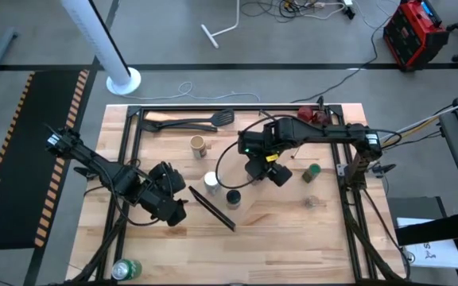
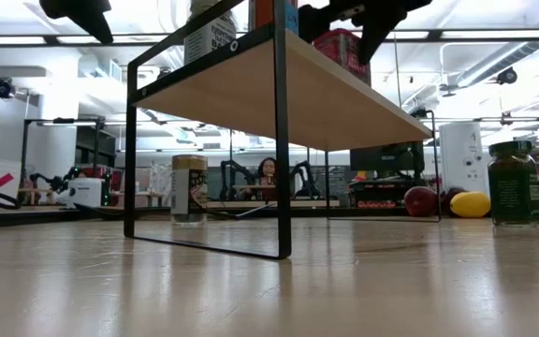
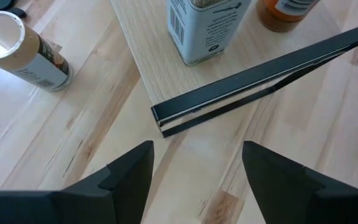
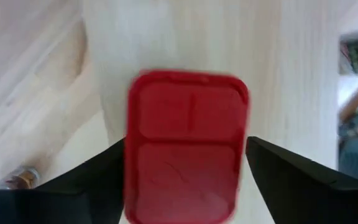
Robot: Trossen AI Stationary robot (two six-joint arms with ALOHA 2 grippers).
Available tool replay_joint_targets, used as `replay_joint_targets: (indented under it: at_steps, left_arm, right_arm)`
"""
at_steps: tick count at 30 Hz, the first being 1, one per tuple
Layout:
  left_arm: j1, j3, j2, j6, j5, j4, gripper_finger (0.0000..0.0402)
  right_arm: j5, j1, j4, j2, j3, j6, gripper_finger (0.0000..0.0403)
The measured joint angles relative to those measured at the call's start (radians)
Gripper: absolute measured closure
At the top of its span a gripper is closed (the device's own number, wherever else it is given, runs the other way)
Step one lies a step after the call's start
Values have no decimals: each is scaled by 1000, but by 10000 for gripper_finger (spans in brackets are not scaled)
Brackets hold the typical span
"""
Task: Shelf spices
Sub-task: Put the red seasoning can on the shelf, then put the brown seasoning bottle on the shelf
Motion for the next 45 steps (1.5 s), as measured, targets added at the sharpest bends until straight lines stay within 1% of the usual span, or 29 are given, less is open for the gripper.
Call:
replay_joint_targets:
  at_steps: [2,8,13,16,18,21,26,30,33,39,45]
  left_arm:
    - [0,0,0,0,0,0,167]
    - [0,0,-1,68,-7,-1,173]
    - [0,0,-12,108,-29,-4,175]
    - [0,0,-20,109,-31,-9,174]
    - [0,0,-28,109,-31,-11,173]
    - [0,0,-43,111,-34,-11,174]
    - [0,0,-62,131,-72,-13,180]
    - [0,0,-67,141,-95,-21,183]
    - [0,0,-68,142,-105,-32,185]
    - [0,0,-68,140,-108,-31,184]
    - [0,0,-68,139,-108,-31,189]
  right_arm:
    - [31,0,-4,-7,6,10,111]
    - [34,8,-15,-53,41,60,116]
    - [51,29,-93,-84,41,128,121]
    - [94,49,-160,-104,41,209,120]
    - [97,70,-193,-122,40,275,120]
    - [94,112,-198,-147,39,367,126]
    - [93,176,-199,-191,6,506,139]
    - [93,209,-200,-245,-77,593,148]
    - [94,216,-186,-295,-174,672,155]
    - [93,216,-57,-446,-456,800,162]
    - [85,224,89,-576,-691,947,148]
